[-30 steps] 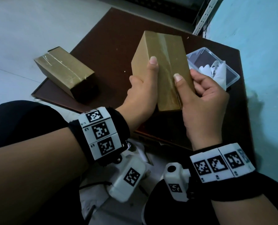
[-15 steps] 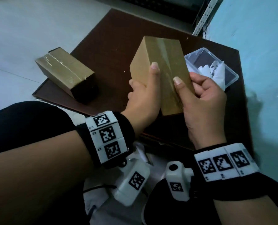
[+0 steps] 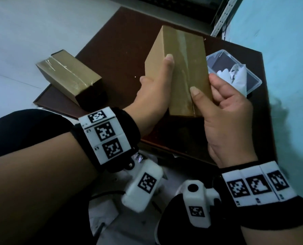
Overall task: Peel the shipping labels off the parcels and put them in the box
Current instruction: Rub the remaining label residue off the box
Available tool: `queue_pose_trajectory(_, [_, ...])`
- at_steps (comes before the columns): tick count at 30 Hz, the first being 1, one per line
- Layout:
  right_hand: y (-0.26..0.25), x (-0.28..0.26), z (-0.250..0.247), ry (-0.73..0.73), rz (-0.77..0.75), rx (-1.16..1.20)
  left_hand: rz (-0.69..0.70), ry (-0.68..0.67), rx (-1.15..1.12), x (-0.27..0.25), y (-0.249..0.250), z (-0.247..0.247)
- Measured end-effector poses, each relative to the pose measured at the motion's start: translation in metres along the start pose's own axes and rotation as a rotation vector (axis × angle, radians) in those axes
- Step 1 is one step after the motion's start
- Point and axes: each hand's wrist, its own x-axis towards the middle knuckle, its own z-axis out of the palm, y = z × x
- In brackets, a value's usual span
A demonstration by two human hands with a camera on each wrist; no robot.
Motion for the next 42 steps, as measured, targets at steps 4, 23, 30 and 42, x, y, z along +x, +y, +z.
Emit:
queue_pose_trajectory(4, [-0.001,-0.004,0.004,0.024,0.000,0.060,0.036,0.034,0.077,-0.006,0.005,-0.001])
queue_pose_trajectory(23, [-0.004,-0.006,0.015,0.058,0.077,0.295,0.061,0.022,0.112,-0.009,0.004,-0.001])
queue_pose_trajectory(30, [-0.005,-0.004,0.016,0.046,0.114,0.286,0.064,0.045,0.096,-0.006,0.000,-0.001])
queue_pose_trajectory(42, [-0.005,0.001,0.019,0.034,0.164,0.319,0.085,0.053,0.082,-0.002,-0.001,-0.004])
